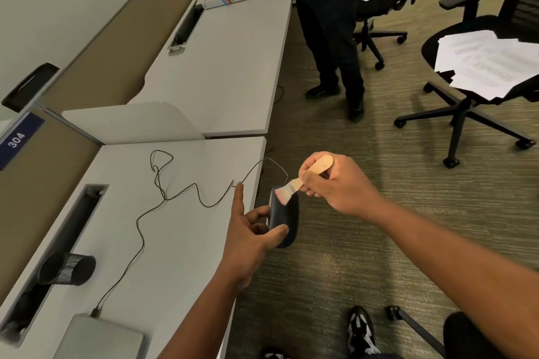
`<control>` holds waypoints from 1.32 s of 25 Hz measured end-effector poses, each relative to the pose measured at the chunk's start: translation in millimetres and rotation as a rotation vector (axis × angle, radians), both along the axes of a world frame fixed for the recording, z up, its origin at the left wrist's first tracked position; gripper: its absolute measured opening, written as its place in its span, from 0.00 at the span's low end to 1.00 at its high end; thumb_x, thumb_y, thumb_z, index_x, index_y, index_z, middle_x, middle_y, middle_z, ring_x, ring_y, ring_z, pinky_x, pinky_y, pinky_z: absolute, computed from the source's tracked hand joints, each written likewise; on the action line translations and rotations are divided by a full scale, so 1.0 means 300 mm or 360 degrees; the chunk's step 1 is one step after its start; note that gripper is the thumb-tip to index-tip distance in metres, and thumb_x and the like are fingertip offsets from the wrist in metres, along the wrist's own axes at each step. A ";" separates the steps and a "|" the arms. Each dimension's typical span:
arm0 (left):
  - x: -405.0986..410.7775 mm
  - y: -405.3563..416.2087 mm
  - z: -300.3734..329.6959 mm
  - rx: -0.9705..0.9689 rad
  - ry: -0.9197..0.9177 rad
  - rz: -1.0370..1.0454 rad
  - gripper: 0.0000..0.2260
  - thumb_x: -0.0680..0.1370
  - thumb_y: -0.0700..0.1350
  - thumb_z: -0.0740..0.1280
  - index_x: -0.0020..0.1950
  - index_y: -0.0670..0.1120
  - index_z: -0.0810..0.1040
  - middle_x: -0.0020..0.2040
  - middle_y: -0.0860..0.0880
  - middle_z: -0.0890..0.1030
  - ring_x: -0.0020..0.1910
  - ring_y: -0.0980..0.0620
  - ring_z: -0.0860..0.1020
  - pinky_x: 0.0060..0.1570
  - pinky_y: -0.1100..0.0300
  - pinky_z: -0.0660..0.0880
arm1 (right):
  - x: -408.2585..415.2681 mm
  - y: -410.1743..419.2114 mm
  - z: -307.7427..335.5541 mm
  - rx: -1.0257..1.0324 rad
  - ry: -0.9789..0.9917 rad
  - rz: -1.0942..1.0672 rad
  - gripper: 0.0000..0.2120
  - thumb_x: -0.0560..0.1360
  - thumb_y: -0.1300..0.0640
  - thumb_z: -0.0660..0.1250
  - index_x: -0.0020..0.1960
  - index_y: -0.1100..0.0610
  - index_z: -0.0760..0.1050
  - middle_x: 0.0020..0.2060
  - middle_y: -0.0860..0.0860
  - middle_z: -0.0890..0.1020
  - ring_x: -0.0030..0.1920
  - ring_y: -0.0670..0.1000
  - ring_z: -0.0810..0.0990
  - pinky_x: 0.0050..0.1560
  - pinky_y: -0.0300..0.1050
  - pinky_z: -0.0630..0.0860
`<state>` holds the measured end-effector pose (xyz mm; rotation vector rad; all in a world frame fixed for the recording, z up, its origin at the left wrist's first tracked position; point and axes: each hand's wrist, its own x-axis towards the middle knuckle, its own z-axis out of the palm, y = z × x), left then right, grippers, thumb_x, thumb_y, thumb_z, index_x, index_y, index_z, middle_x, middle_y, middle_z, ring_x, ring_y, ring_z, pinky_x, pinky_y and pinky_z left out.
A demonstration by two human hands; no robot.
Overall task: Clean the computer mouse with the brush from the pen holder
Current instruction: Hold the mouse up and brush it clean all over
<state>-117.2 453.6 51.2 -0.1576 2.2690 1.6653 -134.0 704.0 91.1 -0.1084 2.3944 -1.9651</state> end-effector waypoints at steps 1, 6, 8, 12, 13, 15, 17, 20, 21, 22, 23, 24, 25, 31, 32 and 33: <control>0.000 -0.001 0.002 -0.0007 -0.0003 -0.0002 0.57 0.67 0.44 0.85 0.75 0.83 0.51 0.61 0.56 0.86 0.57 0.50 0.87 0.43 0.62 0.84 | -0.004 0.002 -0.002 0.0102 0.0039 -0.0046 0.06 0.81 0.53 0.69 0.46 0.46 0.81 0.38 0.50 0.87 0.38 0.49 0.86 0.37 0.46 0.82; -0.007 -0.008 0.000 -0.0035 -0.0032 -0.0008 0.57 0.66 0.47 0.85 0.76 0.81 0.51 0.56 0.64 0.86 0.55 0.56 0.86 0.40 0.67 0.82 | -0.009 0.015 -0.005 0.0186 0.0161 -0.0208 0.05 0.82 0.53 0.69 0.48 0.47 0.81 0.37 0.50 0.86 0.37 0.47 0.85 0.34 0.42 0.80; -0.008 -0.008 -0.001 -0.0047 -0.0046 0.0002 0.56 0.66 0.47 0.85 0.76 0.81 0.51 0.58 0.61 0.86 0.56 0.57 0.86 0.41 0.65 0.82 | -0.001 0.001 -0.004 -0.0171 0.0033 -0.0071 0.03 0.81 0.54 0.70 0.50 0.50 0.82 0.41 0.51 0.88 0.41 0.50 0.87 0.39 0.41 0.83; -0.012 -0.014 0.003 -0.0019 -0.0065 0.0022 0.56 0.68 0.46 0.84 0.80 0.76 0.52 0.62 0.57 0.84 0.56 0.58 0.86 0.39 0.67 0.82 | -0.015 -0.010 -0.029 -0.0209 -0.0159 -0.0112 0.03 0.81 0.56 0.70 0.50 0.51 0.82 0.40 0.51 0.88 0.42 0.51 0.88 0.40 0.41 0.82; -0.014 -0.019 0.003 -0.0007 -0.0061 0.0027 0.56 0.68 0.45 0.84 0.81 0.75 0.52 0.62 0.56 0.84 0.56 0.56 0.86 0.39 0.67 0.82 | -0.018 -0.003 -0.033 -0.0162 -0.0193 -0.0181 0.04 0.81 0.57 0.70 0.49 0.51 0.82 0.39 0.50 0.88 0.41 0.51 0.88 0.41 0.41 0.82; -0.019 -0.024 0.007 -0.0002 -0.0057 0.0034 0.57 0.69 0.43 0.85 0.82 0.73 0.52 0.61 0.56 0.85 0.56 0.52 0.87 0.40 0.65 0.82 | -0.016 0.014 -0.039 -0.0099 -0.0196 -0.0292 0.04 0.81 0.57 0.70 0.48 0.51 0.82 0.38 0.50 0.88 0.41 0.50 0.88 0.40 0.41 0.82; -0.024 -0.022 0.012 -0.0027 -0.0060 0.0040 0.57 0.70 0.41 0.84 0.82 0.73 0.51 0.62 0.55 0.84 0.56 0.52 0.87 0.40 0.65 0.83 | -0.005 0.014 -0.028 -0.0172 -0.0081 -0.0298 0.03 0.81 0.55 0.70 0.49 0.50 0.82 0.39 0.50 0.88 0.42 0.50 0.88 0.40 0.40 0.82; -0.030 -0.005 0.015 -0.0076 -0.0049 0.0051 0.56 0.69 0.42 0.84 0.82 0.73 0.52 0.62 0.58 0.82 0.54 0.57 0.86 0.39 0.64 0.83 | 0.020 -0.024 -0.010 -0.0112 0.0154 -0.0187 0.02 0.82 0.53 0.70 0.51 0.49 0.82 0.40 0.49 0.87 0.40 0.49 0.86 0.38 0.41 0.82; -0.032 0.001 0.015 -0.0092 -0.0036 0.0059 0.56 0.69 0.43 0.85 0.82 0.73 0.52 0.62 0.57 0.82 0.54 0.56 0.87 0.40 0.62 0.84 | 0.028 -0.038 -0.008 -0.0034 0.0195 -0.0148 0.03 0.82 0.53 0.70 0.51 0.48 0.82 0.38 0.47 0.86 0.37 0.47 0.84 0.34 0.40 0.79; -0.034 0.006 0.015 -0.0104 -0.0023 0.0076 0.56 0.69 0.43 0.85 0.82 0.73 0.52 0.63 0.56 0.82 0.54 0.55 0.87 0.42 0.60 0.85 | 0.034 -0.049 -0.008 0.0034 0.0208 -0.0109 0.03 0.82 0.54 0.69 0.50 0.49 0.82 0.35 0.45 0.85 0.33 0.45 0.81 0.31 0.38 0.74; -0.036 0.010 0.016 -0.0111 -0.0010 0.0099 0.56 0.69 0.43 0.85 0.82 0.73 0.52 0.64 0.55 0.82 0.54 0.54 0.87 0.45 0.58 0.86 | 0.039 -0.055 -0.009 0.0085 0.0194 -0.0068 0.05 0.82 0.54 0.69 0.49 0.50 0.82 0.31 0.45 0.83 0.29 0.43 0.77 0.28 0.36 0.70; -0.037 0.012 0.017 -0.0112 -0.0001 0.0120 0.57 0.69 0.43 0.85 0.82 0.73 0.52 0.65 0.53 0.82 0.54 0.54 0.87 0.48 0.56 0.86 | 0.041 -0.057 -0.010 0.0133 0.0167 -0.0033 0.06 0.82 0.55 0.68 0.47 0.50 0.82 0.29 0.45 0.81 0.27 0.42 0.75 0.27 0.35 0.68; -0.038 0.014 0.019 -0.0110 0.0001 0.0134 0.57 0.69 0.43 0.84 0.83 0.72 0.51 0.66 0.52 0.82 0.54 0.53 0.87 0.51 0.53 0.86 | 0.042 -0.057 -0.007 0.0174 0.0138 -0.0016 0.07 0.81 0.56 0.68 0.45 0.50 0.81 0.29 0.47 0.81 0.26 0.42 0.74 0.27 0.37 0.68; -0.038 0.024 0.027 -0.0126 -0.0039 0.0179 0.57 0.67 0.45 0.85 0.83 0.71 0.51 0.64 0.56 0.82 0.53 0.53 0.87 0.47 0.59 0.85 | 0.020 -0.063 0.020 0.0100 0.0263 -0.0188 0.06 0.82 0.56 0.68 0.48 0.53 0.82 0.31 0.47 0.82 0.28 0.42 0.76 0.28 0.35 0.68; -0.038 0.028 0.028 -0.0126 -0.0035 0.0189 0.58 0.67 0.45 0.85 0.83 0.70 0.51 0.63 0.56 0.83 0.53 0.54 0.87 0.46 0.60 0.84 | 0.019 -0.071 0.015 0.0132 0.0240 -0.0145 0.06 0.82 0.56 0.68 0.48 0.53 0.82 0.30 0.46 0.81 0.28 0.42 0.75 0.28 0.35 0.68; -0.039 0.031 0.028 -0.0125 -0.0030 0.0201 0.58 0.67 0.45 0.85 0.84 0.70 0.52 0.64 0.55 0.83 0.53 0.54 0.87 0.45 0.61 0.84 | 0.021 -0.078 0.006 0.0161 0.0196 -0.0088 0.07 0.82 0.56 0.68 0.47 0.53 0.82 0.29 0.44 0.80 0.27 0.41 0.74 0.27 0.35 0.67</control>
